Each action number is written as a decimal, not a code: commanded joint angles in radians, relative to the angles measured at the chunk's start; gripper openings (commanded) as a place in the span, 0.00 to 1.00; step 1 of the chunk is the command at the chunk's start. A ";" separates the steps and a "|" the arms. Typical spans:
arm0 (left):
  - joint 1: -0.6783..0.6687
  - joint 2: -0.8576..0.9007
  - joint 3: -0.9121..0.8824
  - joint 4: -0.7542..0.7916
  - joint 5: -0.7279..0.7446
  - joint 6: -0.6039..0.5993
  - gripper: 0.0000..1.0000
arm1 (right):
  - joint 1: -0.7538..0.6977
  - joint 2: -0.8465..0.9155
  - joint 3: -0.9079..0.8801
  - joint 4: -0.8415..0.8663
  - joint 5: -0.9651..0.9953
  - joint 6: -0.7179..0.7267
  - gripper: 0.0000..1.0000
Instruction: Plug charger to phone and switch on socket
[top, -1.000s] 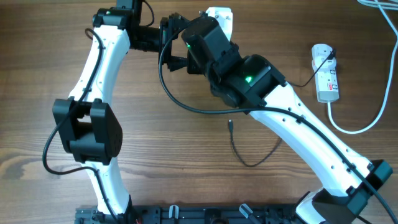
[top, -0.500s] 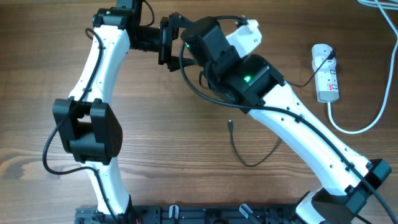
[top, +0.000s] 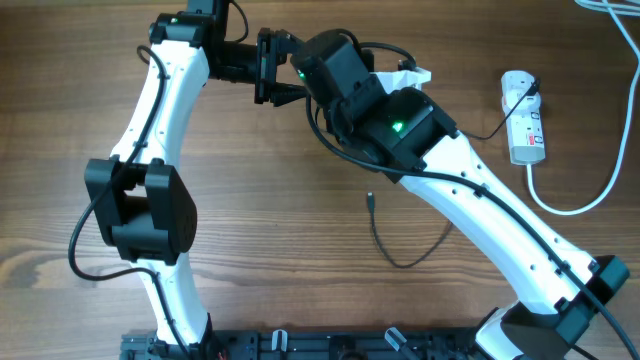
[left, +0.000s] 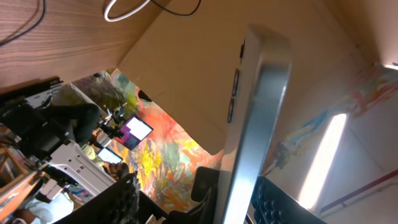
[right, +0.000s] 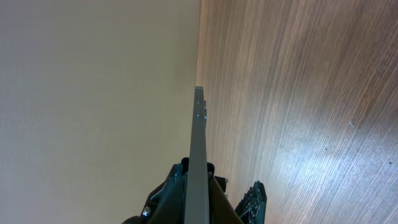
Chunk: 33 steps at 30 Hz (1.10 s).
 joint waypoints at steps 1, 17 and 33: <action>0.005 -0.034 0.008 0.000 0.021 -0.029 0.59 | 0.002 0.013 0.014 -0.003 0.013 0.047 0.07; -0.002 -0.034 0.008 0.001 0.020 -0.027 0.53 | 0.002 0.047 0.013 -0.014 -0.002 0.047 0.05; -0.002 -0.034 0.008 0.030 -0.029 -0.043 0.34 | 0.003 0.046 0.013 -0.004 -0.010 0.043 0.05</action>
